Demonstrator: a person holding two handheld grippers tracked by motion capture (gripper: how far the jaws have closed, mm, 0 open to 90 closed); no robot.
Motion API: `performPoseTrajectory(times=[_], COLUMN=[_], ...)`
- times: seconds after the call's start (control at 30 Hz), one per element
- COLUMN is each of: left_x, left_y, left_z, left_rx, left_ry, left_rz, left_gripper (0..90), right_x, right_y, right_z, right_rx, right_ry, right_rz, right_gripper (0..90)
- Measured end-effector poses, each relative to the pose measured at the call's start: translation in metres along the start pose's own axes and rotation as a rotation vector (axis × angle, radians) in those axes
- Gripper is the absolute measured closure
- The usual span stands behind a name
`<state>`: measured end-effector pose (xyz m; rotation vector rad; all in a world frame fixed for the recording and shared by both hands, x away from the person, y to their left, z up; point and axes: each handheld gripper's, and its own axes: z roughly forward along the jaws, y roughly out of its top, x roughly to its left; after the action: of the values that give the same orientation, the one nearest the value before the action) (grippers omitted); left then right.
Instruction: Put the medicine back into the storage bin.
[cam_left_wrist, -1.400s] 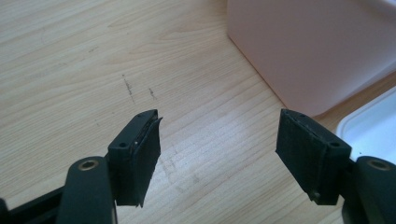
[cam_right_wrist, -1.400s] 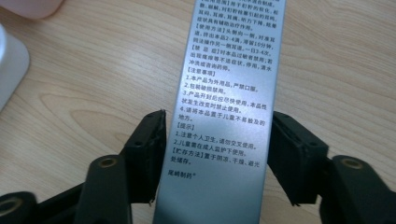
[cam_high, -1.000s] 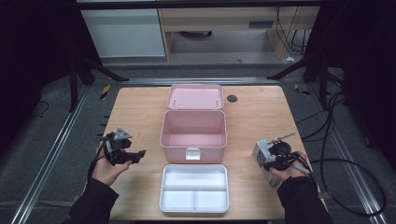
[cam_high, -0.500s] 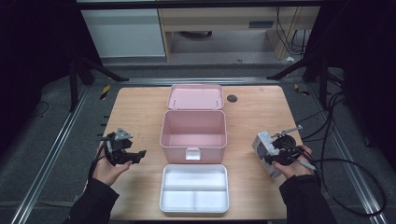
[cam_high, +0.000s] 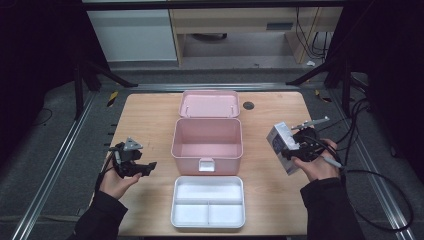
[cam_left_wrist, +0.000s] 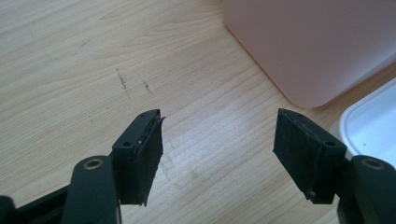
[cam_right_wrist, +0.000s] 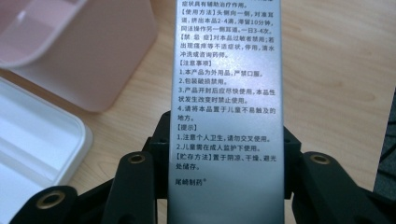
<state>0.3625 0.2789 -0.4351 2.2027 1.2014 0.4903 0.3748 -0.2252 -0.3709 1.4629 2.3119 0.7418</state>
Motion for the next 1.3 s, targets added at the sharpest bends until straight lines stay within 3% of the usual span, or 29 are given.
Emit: performPoseTrajectory(times=[0.23,0.67,1.3], left_x=[0.0,0.001,0.003], left_y=[0.0,0.0,0.0], left_z=[0.0,-0.001,-0.003], left_rx=[0.001,-0.001,-0.001], left_ry=[-0.002,0.001,0.007], left_rz=[-0.001,0.001,0.007], left_gripper=[32.9,32.8,32.7], right_x=[0.014,0.032,0.083], right_y=[0.032,0.082,0.134], right_z=[-0.01,-0.015,0.01], right_rx=[-0.04,-0.065,-0.086], right_ry=[0.022,0.062,0.158], right_rz=[-0.041,-0.104,-0.23], right_gripper=[56.4,56.5,56.5])
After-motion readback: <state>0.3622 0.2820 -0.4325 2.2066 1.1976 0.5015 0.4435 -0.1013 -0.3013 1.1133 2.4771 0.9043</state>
